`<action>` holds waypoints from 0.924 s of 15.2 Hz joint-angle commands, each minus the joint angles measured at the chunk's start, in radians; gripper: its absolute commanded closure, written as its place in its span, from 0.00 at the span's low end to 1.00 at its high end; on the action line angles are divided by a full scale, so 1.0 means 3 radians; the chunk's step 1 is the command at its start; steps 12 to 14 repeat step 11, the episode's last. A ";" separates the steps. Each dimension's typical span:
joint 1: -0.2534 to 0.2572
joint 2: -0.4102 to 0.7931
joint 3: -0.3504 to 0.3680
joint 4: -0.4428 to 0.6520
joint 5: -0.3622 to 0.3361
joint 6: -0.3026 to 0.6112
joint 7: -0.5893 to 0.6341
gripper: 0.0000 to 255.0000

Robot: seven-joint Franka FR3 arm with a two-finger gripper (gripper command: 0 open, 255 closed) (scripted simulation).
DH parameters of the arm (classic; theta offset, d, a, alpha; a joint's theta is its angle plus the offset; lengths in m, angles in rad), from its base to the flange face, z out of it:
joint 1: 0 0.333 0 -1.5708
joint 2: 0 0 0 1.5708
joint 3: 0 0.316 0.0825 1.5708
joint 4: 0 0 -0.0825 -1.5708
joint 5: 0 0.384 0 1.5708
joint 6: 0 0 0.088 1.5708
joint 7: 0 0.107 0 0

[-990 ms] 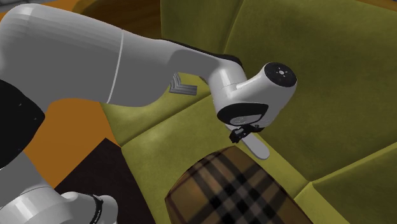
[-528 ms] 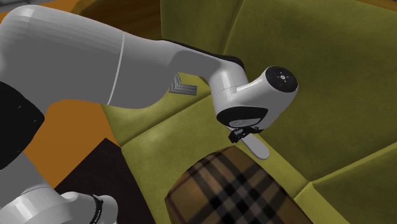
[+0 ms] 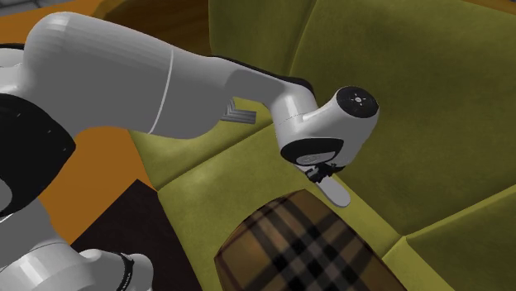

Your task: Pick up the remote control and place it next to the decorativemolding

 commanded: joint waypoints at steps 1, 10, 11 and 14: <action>-0.0009 0.0094 0.0015 -0.0019 0.0007 0.0097 -0.0008 1.00; 0.0007 0.0007 -0.0033 0.0022 -0.0077 -0.0020 0.0032 1.00; 0.0017 -0.0018 -0.0046 0.0037 -0.0101 -0.0054 0.0048 1.00; 0.0017 -0.0018 -0.0046 0.0037 -0.0101 -0.0054 0.0048 1.00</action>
